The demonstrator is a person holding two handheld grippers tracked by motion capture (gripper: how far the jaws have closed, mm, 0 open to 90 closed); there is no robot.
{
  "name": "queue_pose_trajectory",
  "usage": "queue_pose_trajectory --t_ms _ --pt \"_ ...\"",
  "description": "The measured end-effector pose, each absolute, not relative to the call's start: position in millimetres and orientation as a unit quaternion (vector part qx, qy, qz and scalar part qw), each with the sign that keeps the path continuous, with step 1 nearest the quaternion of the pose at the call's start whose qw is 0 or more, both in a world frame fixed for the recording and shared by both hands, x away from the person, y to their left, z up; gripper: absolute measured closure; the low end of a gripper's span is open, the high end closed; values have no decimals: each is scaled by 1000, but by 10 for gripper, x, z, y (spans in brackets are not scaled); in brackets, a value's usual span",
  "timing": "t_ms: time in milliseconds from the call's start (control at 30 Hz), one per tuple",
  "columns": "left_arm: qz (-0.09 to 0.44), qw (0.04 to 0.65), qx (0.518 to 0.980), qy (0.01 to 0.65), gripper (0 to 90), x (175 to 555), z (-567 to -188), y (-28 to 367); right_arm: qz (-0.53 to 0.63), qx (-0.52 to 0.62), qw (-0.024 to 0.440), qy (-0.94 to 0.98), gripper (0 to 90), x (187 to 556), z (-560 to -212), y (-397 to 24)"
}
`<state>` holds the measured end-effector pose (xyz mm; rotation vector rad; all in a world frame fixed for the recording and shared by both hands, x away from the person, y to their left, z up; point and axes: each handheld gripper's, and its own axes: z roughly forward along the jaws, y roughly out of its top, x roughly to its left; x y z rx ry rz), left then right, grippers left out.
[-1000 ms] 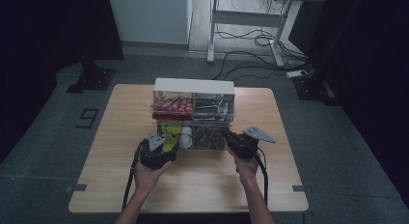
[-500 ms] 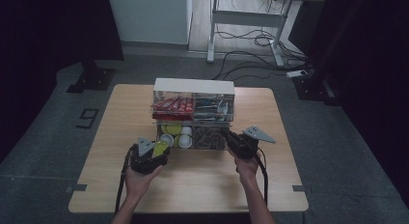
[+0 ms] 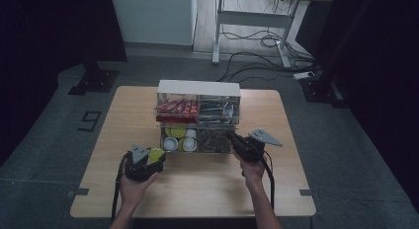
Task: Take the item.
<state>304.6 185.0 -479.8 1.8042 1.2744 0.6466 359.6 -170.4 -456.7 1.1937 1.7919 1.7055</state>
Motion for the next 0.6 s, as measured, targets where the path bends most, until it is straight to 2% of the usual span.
queue_pose_trajectory --t_ms 600 --pt "243 367 713 547 383 3085 -5131 2152 607 428 196 641 870 3603 -4580 -1703"
